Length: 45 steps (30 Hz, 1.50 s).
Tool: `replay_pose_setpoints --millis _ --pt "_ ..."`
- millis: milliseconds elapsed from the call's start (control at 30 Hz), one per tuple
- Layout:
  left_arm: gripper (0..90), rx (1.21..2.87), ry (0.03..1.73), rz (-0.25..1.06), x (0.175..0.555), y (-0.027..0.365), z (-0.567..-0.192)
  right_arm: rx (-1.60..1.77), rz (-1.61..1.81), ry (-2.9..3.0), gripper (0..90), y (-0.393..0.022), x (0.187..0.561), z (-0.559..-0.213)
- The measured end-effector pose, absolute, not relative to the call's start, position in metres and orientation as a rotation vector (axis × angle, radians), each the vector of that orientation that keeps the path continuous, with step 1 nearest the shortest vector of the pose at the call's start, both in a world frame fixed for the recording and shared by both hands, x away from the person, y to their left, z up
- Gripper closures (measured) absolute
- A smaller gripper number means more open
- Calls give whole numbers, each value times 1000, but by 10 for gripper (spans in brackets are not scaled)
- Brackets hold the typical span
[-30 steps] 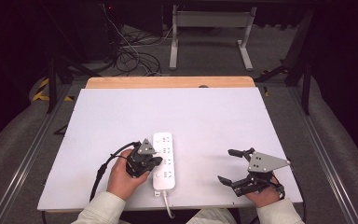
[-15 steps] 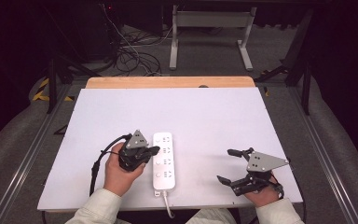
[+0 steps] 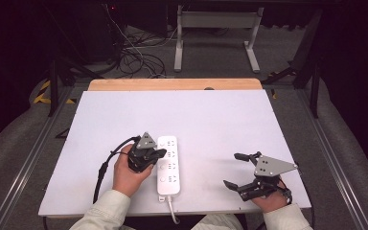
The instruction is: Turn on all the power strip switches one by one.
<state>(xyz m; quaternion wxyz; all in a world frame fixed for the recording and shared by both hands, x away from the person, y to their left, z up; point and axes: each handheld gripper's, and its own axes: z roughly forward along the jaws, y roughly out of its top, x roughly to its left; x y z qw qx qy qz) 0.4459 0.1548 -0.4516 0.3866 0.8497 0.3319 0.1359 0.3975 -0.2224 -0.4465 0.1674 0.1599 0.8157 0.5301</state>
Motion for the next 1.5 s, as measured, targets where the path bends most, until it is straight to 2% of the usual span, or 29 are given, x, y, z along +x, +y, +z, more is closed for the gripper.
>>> replay_pose_setpoints --millis 1033,1500 --pt "900 2172 863 372 453 155 -465 446 1507 2322 88 -223 397 -447" --pt "900 2197 852 422 450 152 -466 442 1503 2326 88 -222 396 -446"
